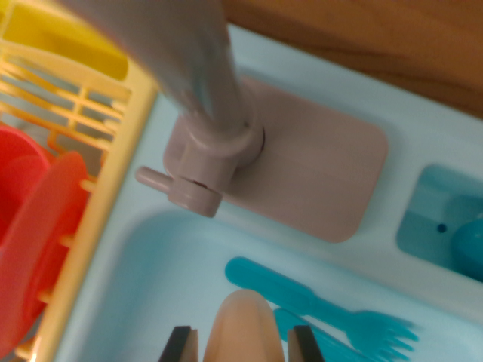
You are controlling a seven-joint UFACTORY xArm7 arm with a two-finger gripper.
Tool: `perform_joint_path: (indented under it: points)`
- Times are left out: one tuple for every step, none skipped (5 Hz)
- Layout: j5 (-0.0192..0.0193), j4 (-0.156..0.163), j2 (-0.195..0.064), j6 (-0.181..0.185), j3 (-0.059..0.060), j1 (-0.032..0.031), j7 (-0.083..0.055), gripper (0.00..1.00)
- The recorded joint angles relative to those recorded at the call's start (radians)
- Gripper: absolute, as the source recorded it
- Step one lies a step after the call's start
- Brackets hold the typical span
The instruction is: Pick detergent from the sink
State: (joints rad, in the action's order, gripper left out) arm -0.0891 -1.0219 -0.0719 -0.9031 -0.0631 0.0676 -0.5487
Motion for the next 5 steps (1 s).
perform_joint_path:
  points:
    - [0.0033,-0.031,0.014,-0.045,0.000,0.0000,0.004,1.00]
    - [0.0033,-0.031,0.014,-0.045,0.000,0.0000,0.004,1.00]
    - [0.0067,-0.064,0.028,-0.092,-0.001,0.0000,0.008,1.00]
    - [0.0067,-0.064,0.028,-0.092,-0.001,0.0000,0.008,1.00]
    - [0.0100,-0.096,0.043,-0.139,-0.001,0.0000,0.013,1.00]
